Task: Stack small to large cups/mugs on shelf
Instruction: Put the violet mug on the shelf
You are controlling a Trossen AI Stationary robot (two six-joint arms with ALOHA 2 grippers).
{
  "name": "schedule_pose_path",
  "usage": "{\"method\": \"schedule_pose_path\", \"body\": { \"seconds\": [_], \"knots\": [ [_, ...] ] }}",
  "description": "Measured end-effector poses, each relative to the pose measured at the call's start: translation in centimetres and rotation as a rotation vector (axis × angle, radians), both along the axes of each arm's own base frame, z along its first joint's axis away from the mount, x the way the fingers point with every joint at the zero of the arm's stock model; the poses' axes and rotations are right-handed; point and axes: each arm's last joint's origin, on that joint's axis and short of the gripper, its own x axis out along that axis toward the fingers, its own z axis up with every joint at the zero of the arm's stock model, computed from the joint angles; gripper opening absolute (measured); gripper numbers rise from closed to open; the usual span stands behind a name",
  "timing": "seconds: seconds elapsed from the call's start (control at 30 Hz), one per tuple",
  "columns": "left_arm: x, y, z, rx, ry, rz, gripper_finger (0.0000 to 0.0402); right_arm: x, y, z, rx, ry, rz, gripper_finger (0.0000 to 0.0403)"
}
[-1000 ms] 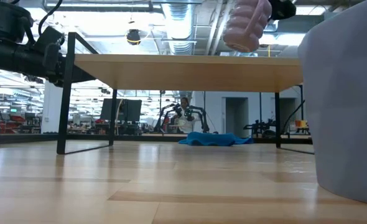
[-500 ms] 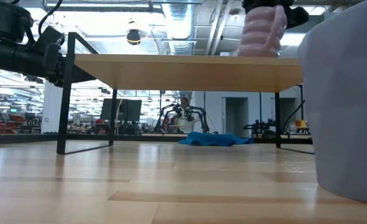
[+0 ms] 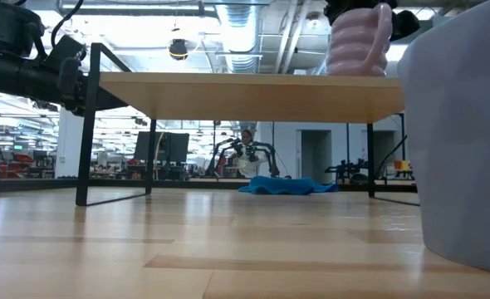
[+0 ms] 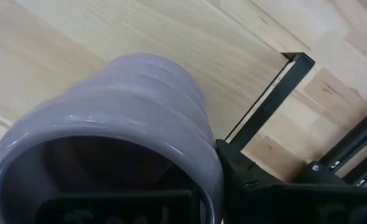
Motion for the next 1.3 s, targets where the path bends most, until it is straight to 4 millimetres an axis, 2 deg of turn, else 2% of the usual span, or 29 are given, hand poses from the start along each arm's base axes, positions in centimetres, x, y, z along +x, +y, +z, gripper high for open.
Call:
{"method": "schedule_pose_path", "body": {
  "seconds": [0.33, 0.63, 1.07, 1.3],
  "knots": [
    [0.0, 0.0, 0.0, 0.0, 0.0, 0.0, 0.0027, 0.0, 0.1, 0.0, -0.002, 0.001, 0.012, 0.0039],
    [0.0, 0.0, 0.0, 0.0, 0.0, 0.0, 0.0027, 1.8, 0.2, -1.6, 0.022, 0.062, 0.08, 0.0039],
    [0.0, 0.0, 0.0, 0.0, 0.0, 0.0, 0.0027, 1.4, 0.4, -1.4, 0.021, 0.05, 0.07, 0.0039],
    [0.0, 0.0, 0.0, 0.0, 0.0, 0.0, 0.0027, 1.4, 0.4, -1.4, 0.023, 0.048, 0.065, 0.0066]
  ]
}}
